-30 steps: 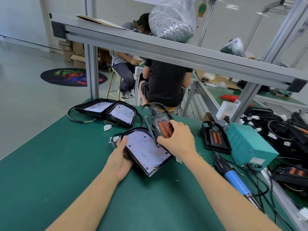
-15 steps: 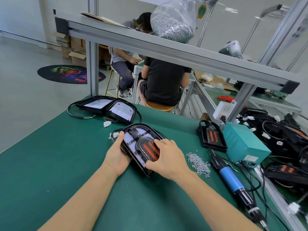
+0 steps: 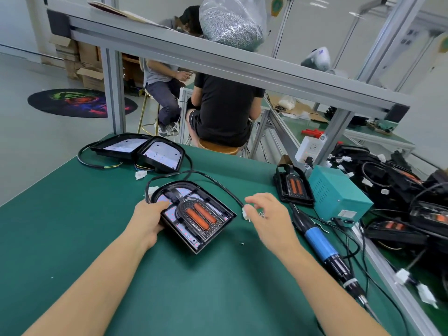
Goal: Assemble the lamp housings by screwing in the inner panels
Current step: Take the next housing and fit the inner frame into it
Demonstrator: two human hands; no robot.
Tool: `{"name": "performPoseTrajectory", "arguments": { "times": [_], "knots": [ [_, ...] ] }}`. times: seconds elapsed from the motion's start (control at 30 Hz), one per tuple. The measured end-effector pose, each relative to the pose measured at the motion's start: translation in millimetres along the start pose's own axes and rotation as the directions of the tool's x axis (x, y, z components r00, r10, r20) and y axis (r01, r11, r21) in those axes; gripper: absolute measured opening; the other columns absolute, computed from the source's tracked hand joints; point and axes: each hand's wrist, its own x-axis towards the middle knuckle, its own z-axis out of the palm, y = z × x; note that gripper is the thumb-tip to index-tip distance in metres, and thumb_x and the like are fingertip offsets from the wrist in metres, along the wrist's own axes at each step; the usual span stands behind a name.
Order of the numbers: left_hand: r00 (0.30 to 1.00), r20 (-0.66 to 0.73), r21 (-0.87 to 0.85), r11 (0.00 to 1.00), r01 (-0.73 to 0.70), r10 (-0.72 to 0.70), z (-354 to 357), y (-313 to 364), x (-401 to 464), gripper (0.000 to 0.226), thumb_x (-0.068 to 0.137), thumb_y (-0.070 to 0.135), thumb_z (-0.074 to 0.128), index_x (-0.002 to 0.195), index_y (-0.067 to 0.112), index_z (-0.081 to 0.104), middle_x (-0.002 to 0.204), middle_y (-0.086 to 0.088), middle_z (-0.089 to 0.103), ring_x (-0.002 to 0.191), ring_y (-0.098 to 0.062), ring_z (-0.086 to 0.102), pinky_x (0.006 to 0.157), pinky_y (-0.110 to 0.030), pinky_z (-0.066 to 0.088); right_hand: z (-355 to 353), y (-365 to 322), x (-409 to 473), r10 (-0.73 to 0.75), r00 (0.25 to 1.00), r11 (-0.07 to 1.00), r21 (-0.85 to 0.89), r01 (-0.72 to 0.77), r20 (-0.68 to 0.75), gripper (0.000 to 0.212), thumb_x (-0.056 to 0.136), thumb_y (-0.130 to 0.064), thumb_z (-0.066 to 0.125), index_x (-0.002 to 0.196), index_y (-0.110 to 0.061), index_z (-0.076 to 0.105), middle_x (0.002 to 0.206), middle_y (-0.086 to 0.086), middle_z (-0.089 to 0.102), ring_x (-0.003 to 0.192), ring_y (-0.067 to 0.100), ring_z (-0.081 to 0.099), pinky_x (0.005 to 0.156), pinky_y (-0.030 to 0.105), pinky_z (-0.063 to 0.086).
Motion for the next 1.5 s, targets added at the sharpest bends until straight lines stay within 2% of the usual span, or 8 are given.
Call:
{"name": "performPoseTrajectory", "arguments": {
  "times": [0.23, 0.4, 0.53, 0.7, 0.83, 0.97, 1.1, 1.5],
  "knots": [
    [0.985, 0.002, 0.576, 0.804, -0.144, 0.175, 5.6, 3.0, -14.2, 0.008, 0.071, 0.019, 0.068, 0.077, 0.019, 0.062, 0.080, -0.009, 0.065, 0.073, -0.029, 0.059, 0.070, -0.038, 0.051, -6.1, 45.5, -21.0, 0.142, 0.981, 0.978, -0.174, -0.118, 0.135, 0.024, 0.092, -0.019, 0.063, 0.115, -0.018, 0.070, 0.111, -0.002, 0.060, 0.092, 0.015, 0.056, 0.084, 0.024, 0.039],
    [0.982, -0.015, 0.804, 0.587, -0.099, 0.186, 2.8, 16.9, -22.2, 0.067, 0.066, 0.048, 0.066, 0.123, 0.016, 0.057, 0.119, -0.014, 0.058, 0.110, -0.036, 0.054, 0.092, -0.043, 0.046, 1.5, 45.8, -32.5, 0.102, 0.976, 0.966, -0.254, -0.051, 0.191, 0.025, 0.092, -0.023, 0.061, 0.115, -0.020, 0.069, 0.107, -0.006, 0.056, 0.101, 0.013, 0.051, 0.079, 0.021, 0.032],
    [0.939, -0.059, 0.888, 0.448, -0.106, 0.339, 0.7, 18.0, -21.0, 0.056, 0.089, 0.039, 0.059, 0.134, 0.007, 0.049, 0.133, -0.022, 0.047, 0.122, -0.040, 0.042, 0.100, -0.048, 0.038, -18.2, 50.8, -35.1, 0.088, 0.992, 0.940, -0.336, -0.053, 0.092, 0.030, 0.091, -0.022, 0.060, 0.121, -0.021, 0.066, 0.119, -0.003, 0.057, 0.114, 0.017, 0.049, 0.092, 0.024, 0.033],
    [0.613, 0.223, 0.701, 0.312, -0.641, 0.758, 30.0, 28.4, -65.8, 0.022, 0.090, 0.011, 0.060, 0.111, 0.011, 0.063, 0.107, -0.005, 0.058, 0.100, -0.025, 0.053, 0.088, -0.036, 0.040, -62.7, 70.8, -36.6, 0.199, 0.973, 0.851, -0.471, -0.232, -0.119, 0.045, 0.092, -0.030, 0.062, 0.134, -0.016, 0.056, 0.130, 0.004, 0.053, 0.120, 0.022, 0.045, 0.100, 0.034, 0.037],
    [0.420, 0.671, 0.476, 0.079, -0.876, 0.611, 77.9, 2.2, -104.9, 0.010, 0.089, 0.011, 0.058, 0.092, 0.012, 0.068, 0.086, -0.001, 0.061, 0.082, -0.018, 0.058, 0.078, -0.031, 0.043, -77.4, 84.5, -41.6, 0.405, 0.908, 0.735, -0.554, -0.391, -0.105, 0.053, 0.093, -0.040, 0.058, 0.138, -0.014, 0.046, 0.132, 0.009, 0.047, 0.120, 0.028, 0.044, 0.095, 0.035, 0.040],
    [0.588, 0.777, 0.626, -0.176, -0.760, 0.225, 101.5, -38.9, -104.3, 0.022, 0.097, 0.015, 0.043, 0.112, 0.017, 0.060, 0.108, 0.000, 0.058, 0.101, -0.023, 0.057, 0.083, -0.034, 0.044, -73.2, 93.1, -51.0, 0.503, 0.862, 0.704, -0.547, -0.454, -0.067, 0.062, 0.091, -0.045, 0.057, 0.141, -0.016, 0.037, 0.132, 0.008, 0.045, 0.119, 0.028, 0.044, 0.091, 0.034, 0.041],
    [0.708, 0.698, 0.693, -0.350, -0.630, 0.107, 110.6, -47.9, -105.5, 0.036, 0.081, -0.009, 0.044, 0.111, 0.011, 0.049, 0.116, -0.006, 0.051, 0.099, -0.030, 0.059, 0.066, -0.034, 0.034, -71.1, 99.6, -55.5, 0.539, 0.840, 0.712, -0.498, -0.495, -0.064, 0.067, 0.091, -0.045, 0.057, 0.145, -0.015, 0.030, 0.133, 0.008, 0.044, 0.122, 0.027, 0.044, 0.092, 0.034, 0.042],
    [0.800, 0.567, 0.816, -0.264, -0.514, 0.196, 109.0, -68.5, -91.1, 0.016, 0.093, 0.003, 0.045, 0.082, 0.012, 0.053, 0.108, -0.003, 0.050, 0.078, -0.027, 0.058, 0.061, -0.032, 0.037, -71.5, 103.5, -48.5, 0.545, 0.835, 0.710, -0.488, -0.508, -0.075, 0.062, 0.090, -0.045, 0.059, 0.136, -0.011, 0.037, 0.129, 0.009, 0.051, 0.117, 0.027, 0.047, 0.086, 0.033, 0.041]
  ]
}}
